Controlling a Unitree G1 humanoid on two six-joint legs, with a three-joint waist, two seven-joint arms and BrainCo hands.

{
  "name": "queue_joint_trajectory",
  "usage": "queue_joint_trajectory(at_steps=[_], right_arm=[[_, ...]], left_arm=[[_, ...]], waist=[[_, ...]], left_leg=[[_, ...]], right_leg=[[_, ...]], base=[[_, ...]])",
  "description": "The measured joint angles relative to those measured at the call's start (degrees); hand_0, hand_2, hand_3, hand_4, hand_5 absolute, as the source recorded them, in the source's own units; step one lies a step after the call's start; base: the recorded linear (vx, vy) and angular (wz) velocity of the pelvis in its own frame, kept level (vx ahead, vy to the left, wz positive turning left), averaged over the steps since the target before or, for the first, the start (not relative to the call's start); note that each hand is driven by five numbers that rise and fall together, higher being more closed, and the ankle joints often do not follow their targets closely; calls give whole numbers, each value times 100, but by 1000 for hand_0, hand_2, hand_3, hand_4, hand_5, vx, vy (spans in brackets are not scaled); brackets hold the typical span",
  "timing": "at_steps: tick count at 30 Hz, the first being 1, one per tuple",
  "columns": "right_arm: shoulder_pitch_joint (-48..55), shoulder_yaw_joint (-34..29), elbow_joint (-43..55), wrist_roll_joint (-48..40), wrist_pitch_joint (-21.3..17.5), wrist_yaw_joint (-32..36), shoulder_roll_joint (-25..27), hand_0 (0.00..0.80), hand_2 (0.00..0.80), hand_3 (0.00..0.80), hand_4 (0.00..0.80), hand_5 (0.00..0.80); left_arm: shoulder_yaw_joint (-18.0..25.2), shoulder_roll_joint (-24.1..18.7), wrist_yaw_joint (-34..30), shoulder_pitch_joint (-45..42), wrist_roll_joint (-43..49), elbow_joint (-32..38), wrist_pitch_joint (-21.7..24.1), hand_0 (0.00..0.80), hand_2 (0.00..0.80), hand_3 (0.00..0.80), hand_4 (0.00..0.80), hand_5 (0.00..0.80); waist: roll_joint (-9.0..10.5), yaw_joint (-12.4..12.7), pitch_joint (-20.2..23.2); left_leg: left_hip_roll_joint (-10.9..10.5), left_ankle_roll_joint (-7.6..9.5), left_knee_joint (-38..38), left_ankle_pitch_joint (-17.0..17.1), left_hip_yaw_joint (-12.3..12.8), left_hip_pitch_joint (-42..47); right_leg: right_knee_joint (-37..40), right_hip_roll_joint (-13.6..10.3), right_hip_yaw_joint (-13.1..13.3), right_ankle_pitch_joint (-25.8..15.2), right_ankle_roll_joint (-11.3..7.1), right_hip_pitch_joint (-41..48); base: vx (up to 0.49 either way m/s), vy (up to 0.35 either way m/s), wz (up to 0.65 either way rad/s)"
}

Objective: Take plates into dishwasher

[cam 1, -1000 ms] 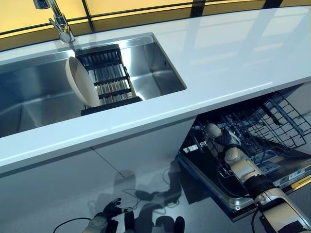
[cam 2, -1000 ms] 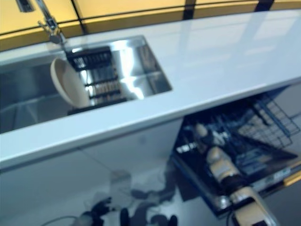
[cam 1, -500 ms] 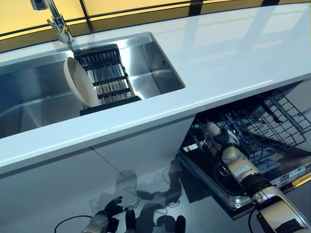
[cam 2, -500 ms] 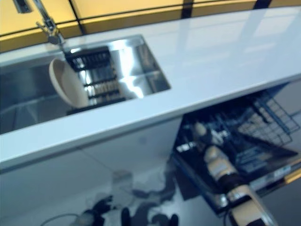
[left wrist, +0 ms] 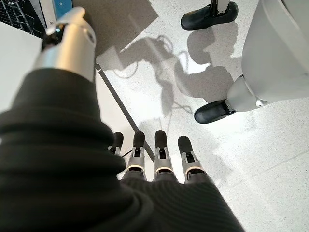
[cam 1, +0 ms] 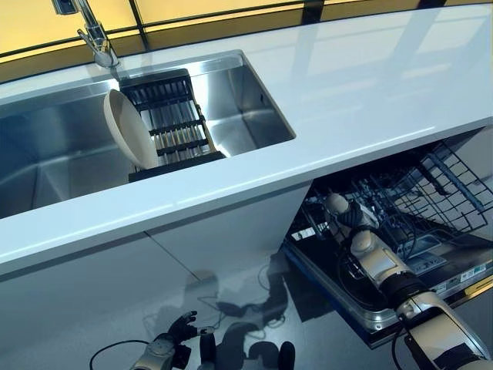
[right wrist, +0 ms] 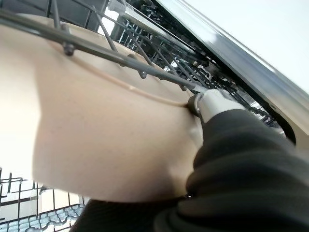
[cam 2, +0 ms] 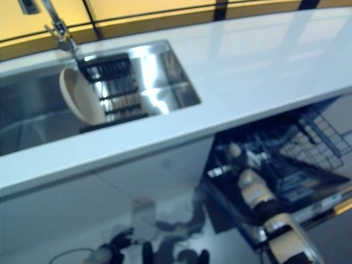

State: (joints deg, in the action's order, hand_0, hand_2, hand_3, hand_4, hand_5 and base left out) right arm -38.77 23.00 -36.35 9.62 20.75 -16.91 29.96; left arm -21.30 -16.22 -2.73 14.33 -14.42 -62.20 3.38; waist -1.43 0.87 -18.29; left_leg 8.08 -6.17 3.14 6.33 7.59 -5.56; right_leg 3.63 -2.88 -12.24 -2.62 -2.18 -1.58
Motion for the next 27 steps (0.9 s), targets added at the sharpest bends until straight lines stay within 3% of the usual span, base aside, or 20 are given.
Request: queue_joint_trajectory(at_steps=[19, 24, 25, 26, 27], right_arm=[[6, 68, -28, 3, 90, 4, -4, 800, 800, 800, 800, 800], [74, 201, -153, 0, 90, 15, -26, 797, 797, 797, 797, 797], [83, 222, -154, 1, 90, 15, -33, 637, 637, 637, 637, 637], [84, 222, -154, 1, 90, 14, -36, 285, 285, 285, 285, 285], [84, 220, -154, 1, 90, 14, -35, 60, 60, 60, 60, 60]], left_arm=[[-6, 45, 6, 3, -4, -15, 17, 0, 0, 0, 0, 0], [-121, 55, 6, 1, -4, -18, 16, 0, 0, 0, 0, 0], [-122, 63, 6, 3, -4, -17, 16, 0, 0, 0, 0, 0], [-122, 70, 7, 4, -4, -17, 16, 0, 0, 0, 0, 0], [-122, 74, 7, 1, -4, -18, 16, 0, 0, 0, 0, 0]], waist=[[-32, -9, 54], [-33, -13, 235], [-34, -15, 242], [-34, -15, 242], [-33, -14, 243]], left_leg=[[-6, 31, -6, 51, -4, -8], [-8, 33, -1, 59, -7, -16], [-8, 34, -2, 61, -7, -16], [-7, 35, -1, 67, -8, -16], [-7, 35, -1, 68, -9, -16]], right_leg=[[-122, -17, 1, -1, -2, -59], [-124, -18, 0, -1, -3, -70], [-127, -18, 0, -1, -3, -70], [-130, -18, 1, -1, -4, -71], [-135, -18, 1, -1, -4, -73]], base=[[0, 0, 0], [0, 0, 0], [0, 0, 0], [0, 0, 0], [0, 0, 0]])
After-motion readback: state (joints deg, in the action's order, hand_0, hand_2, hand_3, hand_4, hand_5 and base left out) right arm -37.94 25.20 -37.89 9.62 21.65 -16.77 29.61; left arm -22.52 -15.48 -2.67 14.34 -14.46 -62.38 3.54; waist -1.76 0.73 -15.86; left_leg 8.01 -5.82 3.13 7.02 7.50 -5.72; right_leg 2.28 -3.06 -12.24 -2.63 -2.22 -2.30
